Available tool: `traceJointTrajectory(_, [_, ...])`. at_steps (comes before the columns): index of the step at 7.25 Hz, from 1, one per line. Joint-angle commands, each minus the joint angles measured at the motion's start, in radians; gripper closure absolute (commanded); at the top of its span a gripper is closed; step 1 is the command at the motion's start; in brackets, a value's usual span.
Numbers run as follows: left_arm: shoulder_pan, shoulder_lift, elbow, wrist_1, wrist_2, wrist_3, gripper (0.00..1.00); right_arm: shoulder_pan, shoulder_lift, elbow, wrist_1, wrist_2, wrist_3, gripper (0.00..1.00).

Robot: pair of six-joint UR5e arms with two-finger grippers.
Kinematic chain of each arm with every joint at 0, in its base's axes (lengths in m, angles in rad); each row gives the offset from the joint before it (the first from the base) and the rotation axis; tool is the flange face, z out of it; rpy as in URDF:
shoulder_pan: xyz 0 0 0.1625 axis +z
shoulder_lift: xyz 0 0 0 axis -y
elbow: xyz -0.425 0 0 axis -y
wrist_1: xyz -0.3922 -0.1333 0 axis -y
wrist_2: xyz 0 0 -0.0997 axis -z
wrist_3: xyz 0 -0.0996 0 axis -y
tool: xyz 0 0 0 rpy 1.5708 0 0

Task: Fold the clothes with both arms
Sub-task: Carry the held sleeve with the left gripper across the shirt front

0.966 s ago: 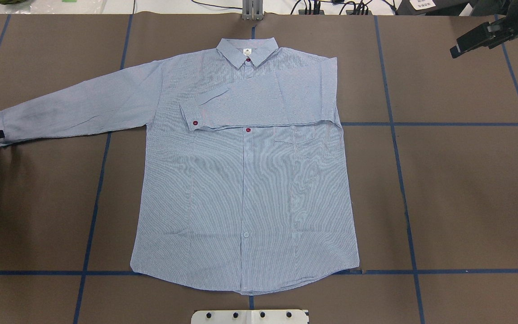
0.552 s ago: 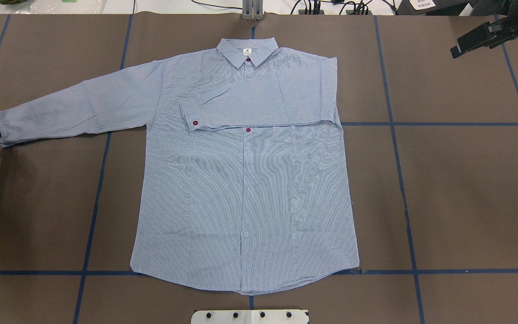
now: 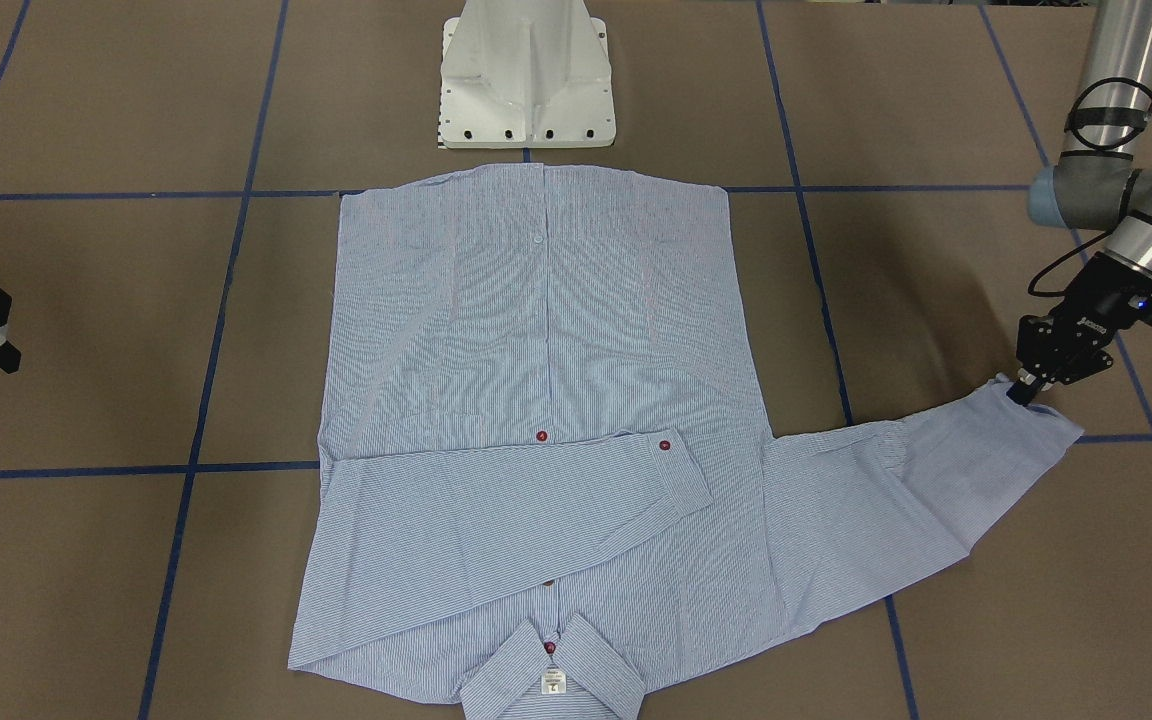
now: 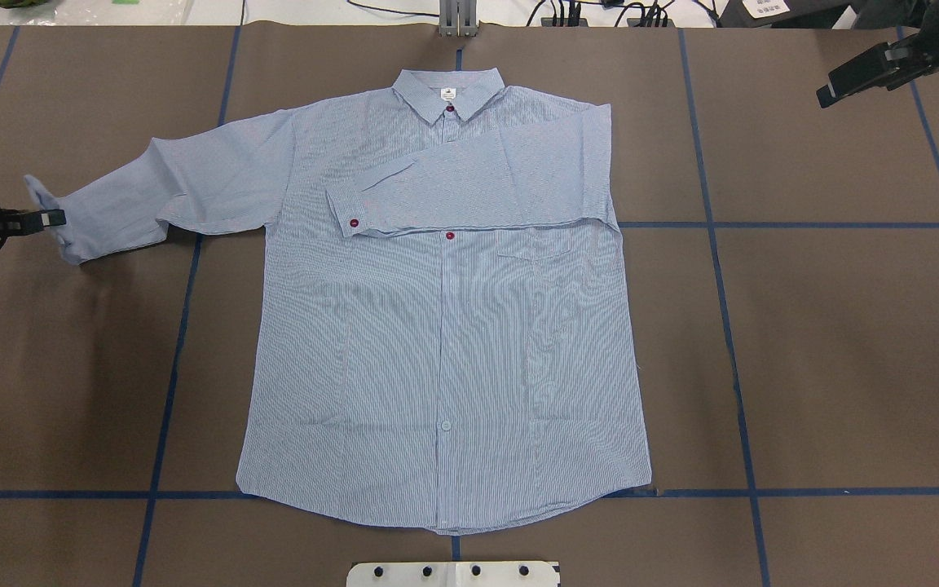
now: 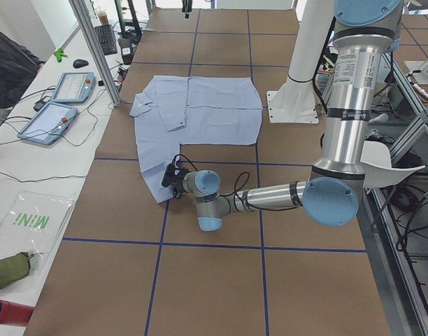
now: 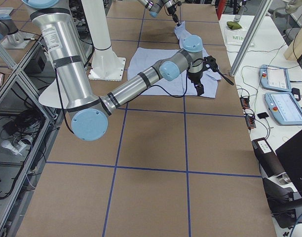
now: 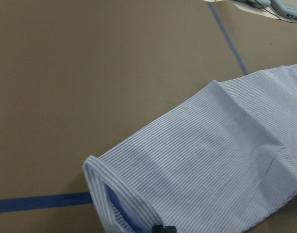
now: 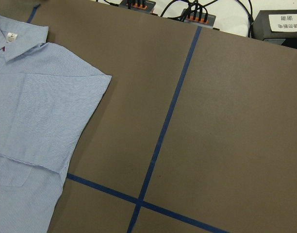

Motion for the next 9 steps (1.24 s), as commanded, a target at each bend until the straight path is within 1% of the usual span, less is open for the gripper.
traceJointTrajectory(1, [0.000,-0.100,-0.087,0.133,-0.117,-0.005,1.00,0.000,-0.007,0.003,0.000,0.002,0.000,0.00])
traceJointTrajectory(2, [0.002,-0.141,-0.165,0.258,-0.139,-0.008,1.00,0.000,-0.014,0.020,0.000,0.002,0.003,0.00])
traceJointTrajectory(3, [0.028,-0.219,-0.233,0.428,-0.138,-0.014,1.00,0.000,-0.022,0.023,0.002,0.002,0.003,0.00])
traceJointTrajectory(4, [0.087,-0.287,-0.264,0.551,-0.115,-0.016,1.00,0.000,-0.022,0.023,0.002,0.002,0.002,0.00])
traceJointTrajectory(6, [0.204,-0.460,-0.264,0.745,0.004,-0.172,1.00,0.000,-0.022,0.023,0.002,0.002,0.002,0.00])
traceJointTrajectory(7, [0.248,-0.517,-0.263,0.817,0.052,-0.215,1.00,0.000,-0.024,0.023,0.002,0.002,0.002,0.00])
traceJointTrajectory(8, [0.270,-0.565,-0.260,0.869,0.086,-0.258,1.00,0.000,-0.024,0.023,0.002,0.002,0.002,0.00])
traceJointTrajectory(9, [0.283,-0.614,-0.258,0.934,0.092,-0.290,1.00,0.000,-0.024,0.022,0.000,0.000,0.002,0.00])
